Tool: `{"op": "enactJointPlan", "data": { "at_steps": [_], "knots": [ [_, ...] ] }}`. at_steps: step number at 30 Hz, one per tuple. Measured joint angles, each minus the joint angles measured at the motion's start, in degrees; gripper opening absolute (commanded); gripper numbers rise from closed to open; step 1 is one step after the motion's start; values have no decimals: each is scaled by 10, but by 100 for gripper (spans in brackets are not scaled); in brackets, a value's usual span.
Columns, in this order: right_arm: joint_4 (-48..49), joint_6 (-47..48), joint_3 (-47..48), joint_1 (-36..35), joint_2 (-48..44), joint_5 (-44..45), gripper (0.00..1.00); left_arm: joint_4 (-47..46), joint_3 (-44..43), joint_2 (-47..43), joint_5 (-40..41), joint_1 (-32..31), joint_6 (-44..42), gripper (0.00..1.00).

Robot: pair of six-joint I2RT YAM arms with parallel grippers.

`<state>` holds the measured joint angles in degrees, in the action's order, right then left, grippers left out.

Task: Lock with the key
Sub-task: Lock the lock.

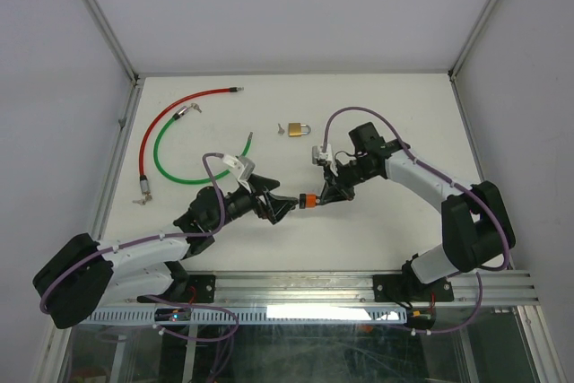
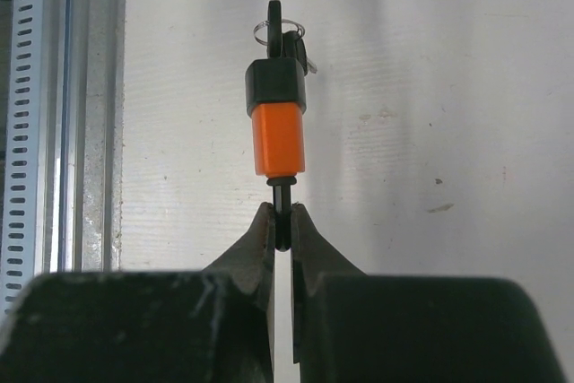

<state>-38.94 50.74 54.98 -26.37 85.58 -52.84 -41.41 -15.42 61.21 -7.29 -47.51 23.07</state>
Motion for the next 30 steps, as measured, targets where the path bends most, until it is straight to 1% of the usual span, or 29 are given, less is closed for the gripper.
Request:
{"op": "enactJointPlan", "data": {
  "at_steps": [11,18,24,30],
  "knots": [
    [-1,0,0,7,-3,-2,0,4,4,-17,12,7,21,99],
    [-6,1,0,8,-3,-4,0,22,4,-52,12,7,34,99],
    [-11,4,0,11,-3,-5,0,32,4,-65,8,7,50,99],
    [-13,4,0,17,-3,-7,0,62,4,-88,8,7,66,99]
  ]
}}
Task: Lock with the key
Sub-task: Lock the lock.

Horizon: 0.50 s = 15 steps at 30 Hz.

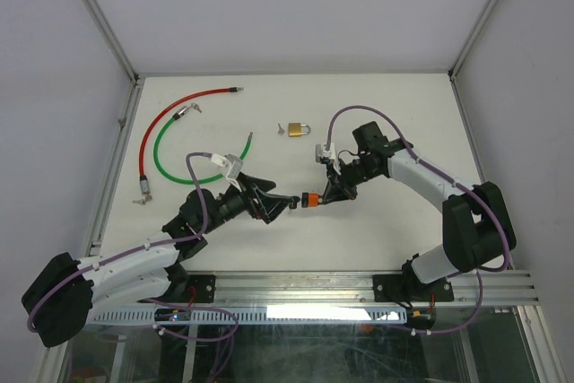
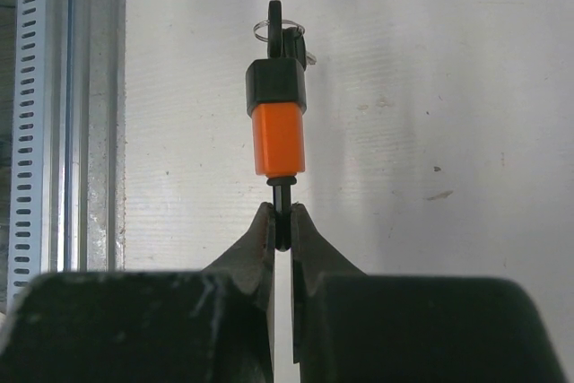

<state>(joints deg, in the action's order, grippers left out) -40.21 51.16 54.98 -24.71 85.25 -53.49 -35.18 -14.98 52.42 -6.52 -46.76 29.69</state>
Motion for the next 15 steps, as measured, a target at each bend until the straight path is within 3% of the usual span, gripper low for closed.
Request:
{"op": "enactJointPlan", "data": {
  "at_steps": [11,15],
  "knots": [
    [0,0,0,6,0,-6,0,14,9,-7,0,0,45,99],
    [0,0,0,6,0,-8,0,17,9,-7,7,0,70,92]
  ]
}}
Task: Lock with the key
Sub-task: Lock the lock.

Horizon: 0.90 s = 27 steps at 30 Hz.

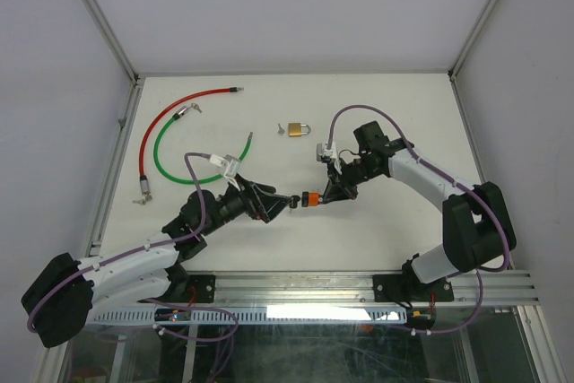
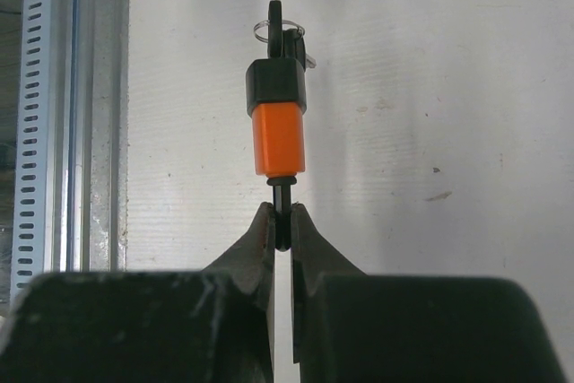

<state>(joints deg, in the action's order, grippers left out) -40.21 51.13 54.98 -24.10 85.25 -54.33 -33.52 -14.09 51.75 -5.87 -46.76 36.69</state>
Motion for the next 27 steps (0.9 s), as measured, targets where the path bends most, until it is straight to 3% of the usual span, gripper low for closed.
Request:
{"op": "enactJointPlan", "data": {
  "at_steps": [8,27],
  "knots": [
    [0,0,0,0,0,-2,0,53,-12,31,49,0,35,64],
    [0,0,0,0,0,-2,0,115,-91,153,75,-40,24,52]
  ]
}}
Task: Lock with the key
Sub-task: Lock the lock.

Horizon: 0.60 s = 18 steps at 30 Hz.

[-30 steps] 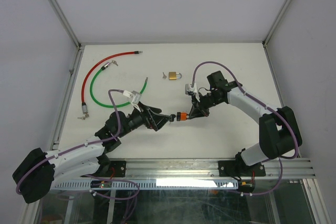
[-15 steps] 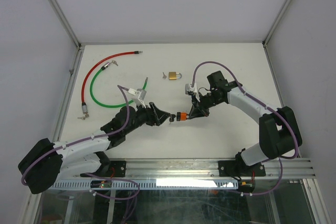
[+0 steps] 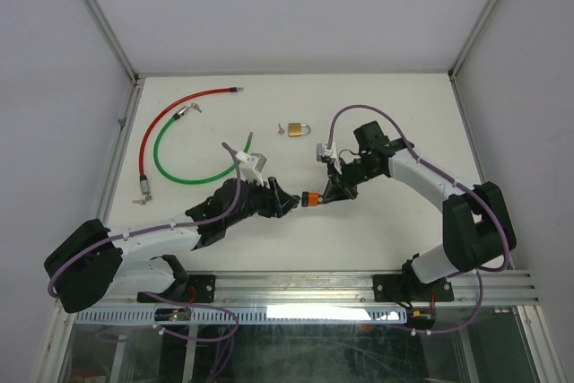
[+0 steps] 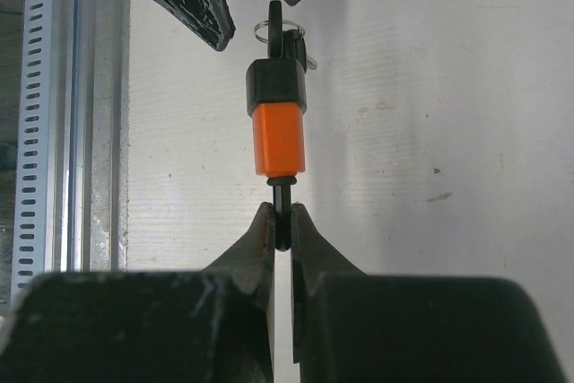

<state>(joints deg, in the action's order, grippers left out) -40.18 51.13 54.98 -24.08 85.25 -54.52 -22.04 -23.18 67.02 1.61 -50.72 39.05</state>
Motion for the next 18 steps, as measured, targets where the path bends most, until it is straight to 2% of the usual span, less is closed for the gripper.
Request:
{"op": "enactJointPlan", "data": {
  "at_steps": [6,12,14,18],
  "knots": [
    [0,0,0,0,0,0,0,7,-9,25,1,-3,-10,45],
    [0,0,0,0,0,0,0,6,-18,44,0,-3,-17,31],
    [0,0,0,0,0,0,0,6,-18,47,-2,-3,-21,25],
    [0,0,0,1,0,0,0,2,-18,49,-4,-3,-26,0]
  ]
}}
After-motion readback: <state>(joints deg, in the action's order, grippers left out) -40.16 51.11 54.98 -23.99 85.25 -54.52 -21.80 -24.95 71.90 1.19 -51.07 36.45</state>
